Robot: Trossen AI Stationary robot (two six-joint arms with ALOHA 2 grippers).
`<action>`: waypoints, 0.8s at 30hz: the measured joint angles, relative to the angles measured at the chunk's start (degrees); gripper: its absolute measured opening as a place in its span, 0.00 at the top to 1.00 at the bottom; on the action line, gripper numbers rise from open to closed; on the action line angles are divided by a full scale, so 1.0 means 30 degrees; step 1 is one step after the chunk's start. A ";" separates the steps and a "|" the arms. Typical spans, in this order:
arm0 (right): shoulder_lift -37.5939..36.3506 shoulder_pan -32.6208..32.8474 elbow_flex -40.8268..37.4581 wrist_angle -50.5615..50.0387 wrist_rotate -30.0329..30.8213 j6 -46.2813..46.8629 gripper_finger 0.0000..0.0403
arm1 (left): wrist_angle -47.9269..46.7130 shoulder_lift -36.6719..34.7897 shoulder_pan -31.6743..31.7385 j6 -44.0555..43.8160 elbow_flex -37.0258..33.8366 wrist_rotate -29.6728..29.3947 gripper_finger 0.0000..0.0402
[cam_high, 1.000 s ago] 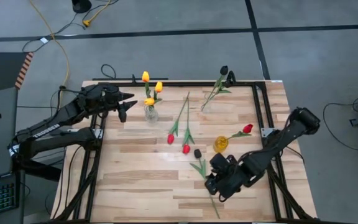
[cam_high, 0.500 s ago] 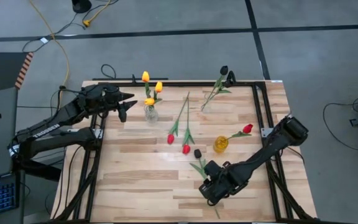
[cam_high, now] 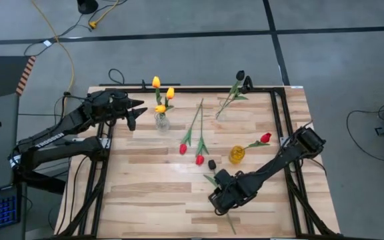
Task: Sort flowers into vase by color
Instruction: Put the black tulip into the right transparent vase
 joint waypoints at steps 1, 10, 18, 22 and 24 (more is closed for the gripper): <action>0.0001 -0.0033 0.0000 0.0028 0.0003 -0.0004 0.45 | 0.0000 -0.0006 0.0000 0.0034 0.0000 0.0000 0.60; 0.0783 -0.0070 -0.0006 0.0656 -0.0334 -0.0017 0.45 | -0.0056 0.0000 0.0000 0.0260 0.0001 -0.0007 0.60; 0.1364 -0.0231 -0.0029 0.0583 -0.1046 0.0019 0.45 | -0.0496 -0.0006 0.0000 0.0464 0.0007 -0.0008 0.60; 0.1787 -0.0341 -0.0026 0.0906 -0.1373 0.0001 0.46 | -0.0500 -0.0004 0.0000 0.0471 0.0007 -0.0011 0.60; 0.1865 -0.0471 0.0000 0.0980 -0.1658 -0.0039 0.48 | -0.0530 -0.0006 0.0000 0.0471 0.0007 -0.0015 0.60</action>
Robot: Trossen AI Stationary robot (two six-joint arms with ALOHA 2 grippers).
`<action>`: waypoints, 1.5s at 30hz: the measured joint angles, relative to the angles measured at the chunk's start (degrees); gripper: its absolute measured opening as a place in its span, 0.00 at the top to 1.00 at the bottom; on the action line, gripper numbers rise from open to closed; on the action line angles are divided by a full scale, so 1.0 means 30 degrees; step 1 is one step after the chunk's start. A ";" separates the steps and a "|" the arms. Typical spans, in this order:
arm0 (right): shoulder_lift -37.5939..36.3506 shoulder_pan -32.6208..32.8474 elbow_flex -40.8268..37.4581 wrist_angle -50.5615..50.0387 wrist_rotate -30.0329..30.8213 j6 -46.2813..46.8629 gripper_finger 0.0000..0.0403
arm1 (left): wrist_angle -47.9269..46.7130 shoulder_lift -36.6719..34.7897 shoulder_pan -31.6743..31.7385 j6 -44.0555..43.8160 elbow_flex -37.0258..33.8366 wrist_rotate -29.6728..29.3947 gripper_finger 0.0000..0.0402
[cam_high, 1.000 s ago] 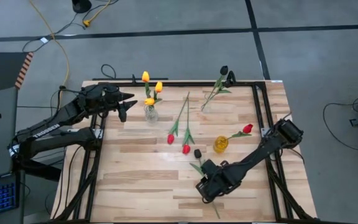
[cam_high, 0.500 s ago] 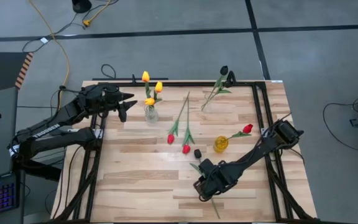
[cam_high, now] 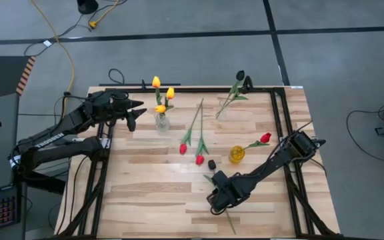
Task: Sort flowers into vase by color
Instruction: Put the black tulip into the right transparent vase
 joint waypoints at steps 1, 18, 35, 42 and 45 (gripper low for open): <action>0.0007 -0.0012 0.0000 -0.0016 -0.0190 0.0007 0.48 | -0.0026 0.0001 0.0000 0.0000 0.0000 0.0002 0.60; 0.0080 0.0048 0.0524 0.0436 -0.0667 -0.0631 0.86 | -0.0308 0.0007 -0.0001 -0.0029 0.0000 0.0007 0.60; -0.4504 0.0189 0.0707 0.0242 0.0264 -0.2077 0.91 | -0.0308 -0.0124 -0.1341 0.0277 0.0000 0.0481 0.60; -0.8246 0.0182 0.0707 0.0425 0.3452 -0.5081 0.91 | -0.0310 -0.0124 -0.2104 0.0074 0.0000 0.0479 0.60; -0.9765 0.0109 0.0707 0.0735 0.4795 -0.7002 0.91 | -0.0308 -0.0124 -0.2352 -0.0188 0.0000 0.0466 0.60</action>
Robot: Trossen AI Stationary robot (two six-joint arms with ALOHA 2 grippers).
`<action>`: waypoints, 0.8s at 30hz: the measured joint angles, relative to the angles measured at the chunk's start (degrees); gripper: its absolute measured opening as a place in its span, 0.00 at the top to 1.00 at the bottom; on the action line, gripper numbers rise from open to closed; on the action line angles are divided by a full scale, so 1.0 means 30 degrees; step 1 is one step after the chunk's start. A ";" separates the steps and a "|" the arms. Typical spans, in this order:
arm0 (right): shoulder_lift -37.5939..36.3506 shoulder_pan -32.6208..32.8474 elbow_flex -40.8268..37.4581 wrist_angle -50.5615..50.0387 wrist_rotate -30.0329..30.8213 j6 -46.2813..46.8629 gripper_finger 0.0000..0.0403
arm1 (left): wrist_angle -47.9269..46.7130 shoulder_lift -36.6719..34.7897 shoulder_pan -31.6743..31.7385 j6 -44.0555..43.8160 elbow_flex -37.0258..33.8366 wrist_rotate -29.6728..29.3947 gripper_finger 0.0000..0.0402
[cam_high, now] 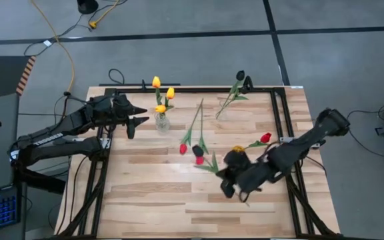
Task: Sort flowers into vase by color
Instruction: Put the black tulip into the right transparent vase
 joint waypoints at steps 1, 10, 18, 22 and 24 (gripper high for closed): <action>-0.0526 -0.0035 0.0000 0.0206 0.0476 -0.0788 0.91 | -0.0006 0.0000 -0.0052 -0.0045 0.0000 0.0001 0.60; -0.4177 -0.0115 0.0007 0.3258 0.4331 -1.0573 0.91 | 0.0015 0.0007 -0.0622 -0.0862 0.0000 -0.0011 0.60; -0.6160 -0.0807 0.0007 0.8164 0.4749 -2.1708 0.91 | 0.0829 0.0015 -0.0990 -0.2067 0.0000 -0.0180 0.60; -0.7081 -0.1765 0.0007 0.9228 0.2683 -2.5078 0.91 | 0.1156 0.0015 -0.1161 -0.2278 0.0000 -0.0446 0.60; -0.7641 -0.2451 -0.0095 0.9419 0.1495 -2.6029 0.91 | 0.1173 0.0015 -0.1256 -0.2453 0.0000 -0.0728 0.60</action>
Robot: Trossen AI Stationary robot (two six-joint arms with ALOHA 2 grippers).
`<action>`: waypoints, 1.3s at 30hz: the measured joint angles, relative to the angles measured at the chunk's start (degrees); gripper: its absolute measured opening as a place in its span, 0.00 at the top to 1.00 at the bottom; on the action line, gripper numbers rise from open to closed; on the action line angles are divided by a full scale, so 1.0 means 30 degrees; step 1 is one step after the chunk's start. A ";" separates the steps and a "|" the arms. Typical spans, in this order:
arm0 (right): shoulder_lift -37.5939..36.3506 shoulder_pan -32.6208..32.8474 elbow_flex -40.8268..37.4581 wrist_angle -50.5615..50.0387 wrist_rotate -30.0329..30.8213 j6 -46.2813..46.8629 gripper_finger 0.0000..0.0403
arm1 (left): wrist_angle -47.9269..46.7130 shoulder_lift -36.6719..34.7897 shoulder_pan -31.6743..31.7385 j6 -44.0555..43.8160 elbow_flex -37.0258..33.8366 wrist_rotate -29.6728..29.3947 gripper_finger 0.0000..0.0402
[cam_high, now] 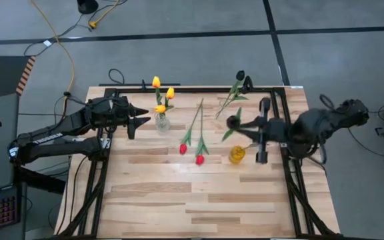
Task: Sort flowers into vase by color
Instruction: Put the black tulip into the right transparent vase
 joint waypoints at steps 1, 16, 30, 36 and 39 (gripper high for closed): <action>-0.0314 -0.0405 -0.0132 0.0158 -0.0600 -0.0445 0.91 | -0.0007 0.0000 -0.0043 -0.0147 0.0000 -0.0179 0.60; -0.5657 -1.1170 -0.8603 0.8469 -1.1643 -0.2117 0.91 | -0.0007 0.0000 -0.0122 -0.0843 0.0000 -0.1944 0.60; -0.2471 -1.8936 -1.4154 1.7850 -1.6156 0.1970 0.91 | -0.0007 0.0000 -0.0115 -0.0980 0.0000 -0.3637 0.60; -0.0281 -1.9354 -1.4156 1.8716 -1.6234 0.2126 0.91 | -0.0007 0.0000 -0.0119 -0.0977 0.0000 -0.3637 0.60; 0.0714 -1.9354 -1.4160 1.9447 -1.6235 0.2570 0.91 | -0.0007 0.0000 -0.0115 -0.0973 0.0000 -0.3637 0.60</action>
